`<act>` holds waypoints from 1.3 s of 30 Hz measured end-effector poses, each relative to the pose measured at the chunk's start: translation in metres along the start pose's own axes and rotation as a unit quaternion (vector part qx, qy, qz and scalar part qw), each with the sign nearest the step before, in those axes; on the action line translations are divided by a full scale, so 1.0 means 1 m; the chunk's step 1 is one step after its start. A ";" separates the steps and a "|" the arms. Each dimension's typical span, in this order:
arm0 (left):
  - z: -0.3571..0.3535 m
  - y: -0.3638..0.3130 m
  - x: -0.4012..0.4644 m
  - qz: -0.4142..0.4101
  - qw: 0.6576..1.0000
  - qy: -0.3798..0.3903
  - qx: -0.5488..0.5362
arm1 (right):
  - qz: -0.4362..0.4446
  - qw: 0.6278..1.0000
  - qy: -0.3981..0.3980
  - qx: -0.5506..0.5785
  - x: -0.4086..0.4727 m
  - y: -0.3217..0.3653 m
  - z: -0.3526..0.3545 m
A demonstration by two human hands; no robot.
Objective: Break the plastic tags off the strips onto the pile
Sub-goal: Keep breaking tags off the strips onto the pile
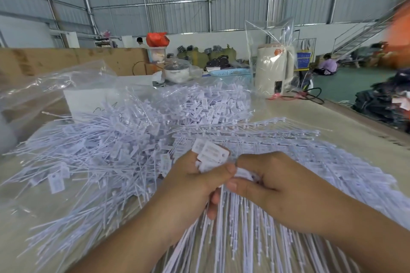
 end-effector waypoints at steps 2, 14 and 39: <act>0.000 0.000 0.000 -0.001 1.000 -0.007 -0.009 | -0.010 1.000 -0.001 -0.023 0.001 0.002 0.000; -0.001 -0.006 -0.009 0.015 0.986 -0.044 -0.163 | 0.063 0.941 -0.200 -0.267 -0.004 0.037 0.017; -0.010 -0.001 -0.003 0.052 0.992 0.013 -0.117 | 0.019 0.989 -0.142 0.026 0.002 -0.002 0.017</act>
Point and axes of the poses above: each hand's wrist, its own x-axis towards the middle knuckle, its own z-axis out of the back of the hand, y = z × x, the point moved 7 cm from there along x, towards the middle knuckle, and after that the axes turned 13 degrees about z, right-handed, at the moved point
